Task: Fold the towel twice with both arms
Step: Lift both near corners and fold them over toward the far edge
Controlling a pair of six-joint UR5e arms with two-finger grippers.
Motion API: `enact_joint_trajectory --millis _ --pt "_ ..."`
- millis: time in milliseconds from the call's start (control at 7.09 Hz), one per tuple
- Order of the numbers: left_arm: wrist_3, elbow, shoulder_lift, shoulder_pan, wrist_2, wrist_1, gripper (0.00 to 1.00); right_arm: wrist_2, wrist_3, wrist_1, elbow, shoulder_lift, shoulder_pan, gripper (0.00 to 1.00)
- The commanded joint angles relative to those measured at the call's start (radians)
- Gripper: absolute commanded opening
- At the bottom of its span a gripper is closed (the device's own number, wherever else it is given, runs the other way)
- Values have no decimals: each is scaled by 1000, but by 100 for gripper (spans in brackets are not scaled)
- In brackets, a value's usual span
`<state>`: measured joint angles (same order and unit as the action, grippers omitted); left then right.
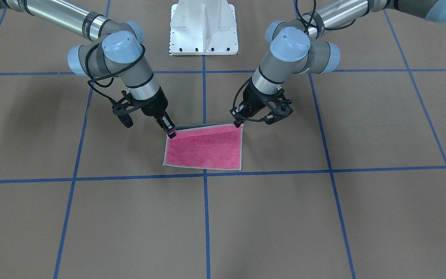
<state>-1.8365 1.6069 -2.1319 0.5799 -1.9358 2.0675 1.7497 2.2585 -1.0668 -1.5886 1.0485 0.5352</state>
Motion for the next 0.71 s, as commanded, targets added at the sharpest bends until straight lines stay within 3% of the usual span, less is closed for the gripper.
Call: enact_joint_trajectory --millis 0,564 --pt "-1 -42 -31 11 1 3 0 -6 1 27 18 -4 17 0" --pt "-12 -148 -107 38 1 11 0 -6 -1 27 19 -11 40 0"
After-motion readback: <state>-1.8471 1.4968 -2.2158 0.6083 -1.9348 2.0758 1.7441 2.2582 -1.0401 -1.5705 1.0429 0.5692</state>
